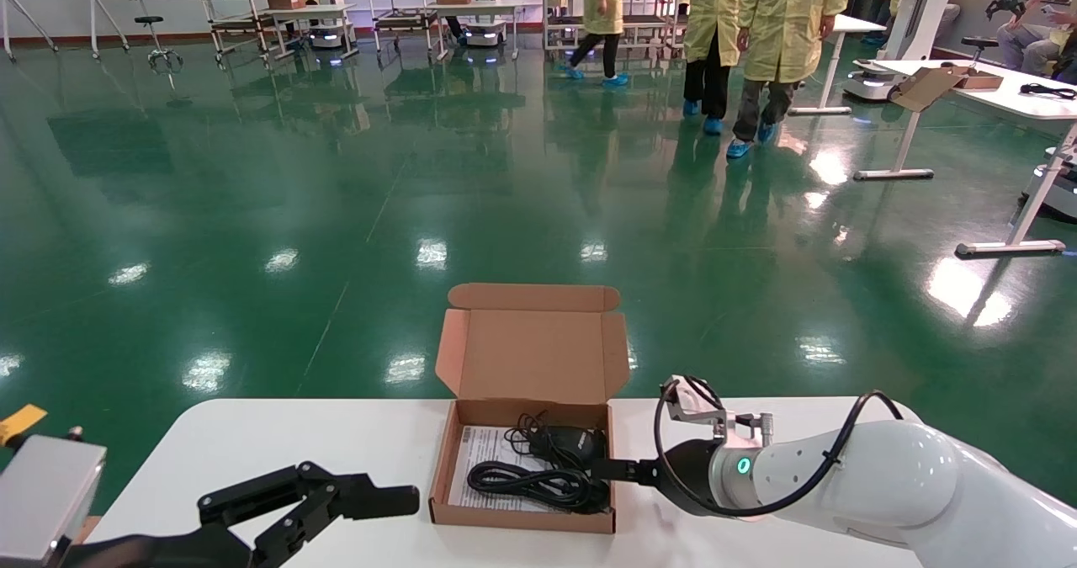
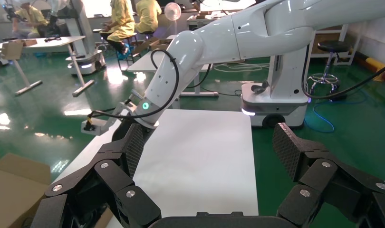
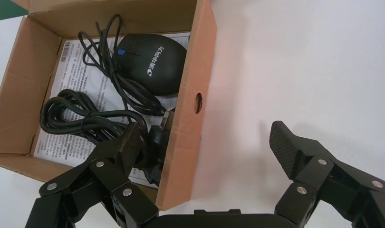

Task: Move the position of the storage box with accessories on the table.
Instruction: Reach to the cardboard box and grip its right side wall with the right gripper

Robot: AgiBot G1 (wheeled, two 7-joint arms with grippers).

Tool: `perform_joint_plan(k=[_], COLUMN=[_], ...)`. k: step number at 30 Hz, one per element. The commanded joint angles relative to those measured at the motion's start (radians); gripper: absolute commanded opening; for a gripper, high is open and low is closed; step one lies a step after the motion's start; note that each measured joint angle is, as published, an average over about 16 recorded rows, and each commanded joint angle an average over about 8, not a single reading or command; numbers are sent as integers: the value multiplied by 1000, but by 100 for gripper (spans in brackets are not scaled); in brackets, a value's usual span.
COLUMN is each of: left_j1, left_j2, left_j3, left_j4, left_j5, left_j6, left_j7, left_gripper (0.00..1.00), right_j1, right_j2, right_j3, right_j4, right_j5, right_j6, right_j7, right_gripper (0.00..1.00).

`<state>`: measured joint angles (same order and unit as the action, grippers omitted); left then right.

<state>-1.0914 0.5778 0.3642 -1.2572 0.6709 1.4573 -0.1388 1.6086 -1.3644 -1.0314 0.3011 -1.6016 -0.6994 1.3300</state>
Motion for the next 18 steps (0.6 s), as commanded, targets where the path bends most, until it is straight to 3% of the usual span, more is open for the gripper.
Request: perform_joint_plan(k=[1, 3, 18], left_j1=[0, 0, 0], left_j2=[0, 0, 0], left_j3=[0, 0, 0], left_j4=[0, 0, 0], left_j5=[0, 0, 0], left_j6=[0, 0, 0], left_j7=[0, 0, 0], left_gripper=[100, 100, 100], right_j1=[-3, -8, -21], right_j2=[0, 0, 1], right_j3=[-11, -20, -84], right_j4=[7, 12, 16], right_j5=[4, 11, 61], right_j6=[10, 20, 71], right_j7=[3, 4, 1], right_gripper=[10, 0, 0])
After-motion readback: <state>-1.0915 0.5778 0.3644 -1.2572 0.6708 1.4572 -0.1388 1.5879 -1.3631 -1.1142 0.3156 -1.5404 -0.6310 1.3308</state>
